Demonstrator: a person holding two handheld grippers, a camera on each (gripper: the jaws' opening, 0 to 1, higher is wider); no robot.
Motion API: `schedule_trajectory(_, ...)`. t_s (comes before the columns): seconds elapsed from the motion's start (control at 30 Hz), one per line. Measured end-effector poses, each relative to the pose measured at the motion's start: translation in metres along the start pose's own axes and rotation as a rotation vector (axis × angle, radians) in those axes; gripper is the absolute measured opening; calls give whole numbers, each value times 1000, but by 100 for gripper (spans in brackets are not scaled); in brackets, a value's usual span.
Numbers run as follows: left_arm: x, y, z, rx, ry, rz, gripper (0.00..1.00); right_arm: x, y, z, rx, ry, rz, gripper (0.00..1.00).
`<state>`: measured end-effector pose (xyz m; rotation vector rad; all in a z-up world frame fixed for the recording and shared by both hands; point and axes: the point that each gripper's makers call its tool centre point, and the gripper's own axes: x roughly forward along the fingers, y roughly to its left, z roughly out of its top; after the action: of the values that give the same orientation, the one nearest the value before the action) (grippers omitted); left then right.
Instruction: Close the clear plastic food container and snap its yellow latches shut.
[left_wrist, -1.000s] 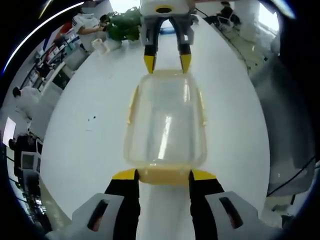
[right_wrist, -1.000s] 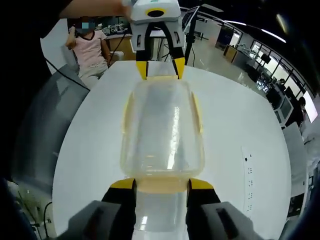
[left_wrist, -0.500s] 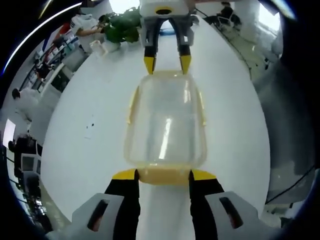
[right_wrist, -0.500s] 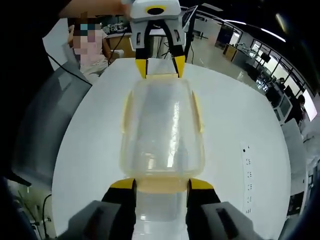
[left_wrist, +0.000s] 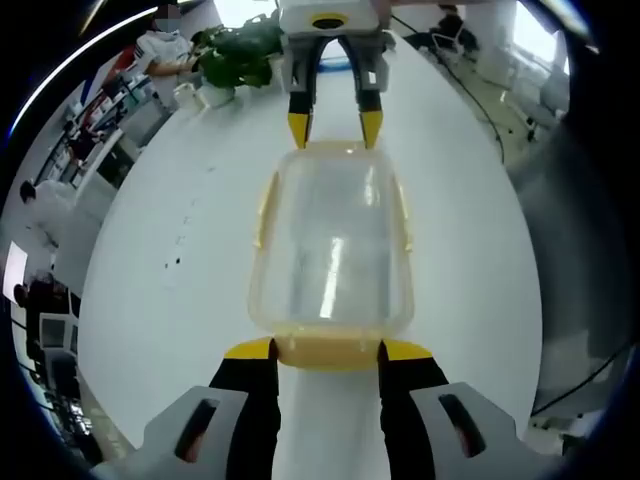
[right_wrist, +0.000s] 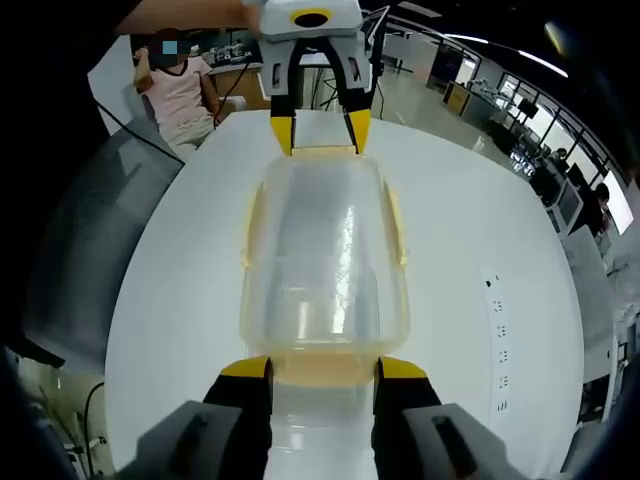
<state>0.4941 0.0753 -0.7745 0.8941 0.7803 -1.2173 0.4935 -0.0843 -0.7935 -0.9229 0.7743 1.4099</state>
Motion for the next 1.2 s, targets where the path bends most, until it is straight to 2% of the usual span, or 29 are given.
schedule_trajectory(0.3, 9, -1, 14, 2, -17, -11, 35, -9, 1, -15, 12, 15, 1, 36)
schedule_trajectory(0.87, 30, -3, 51, 26, -49, -17, 35, -29, 3, -52, 29, 69, -18, 36)
schedule_trajectory(1.2, 38, -5, 60, 24, -53, -24, 35, -31, 3, -63, 37, 92, -14, 36)
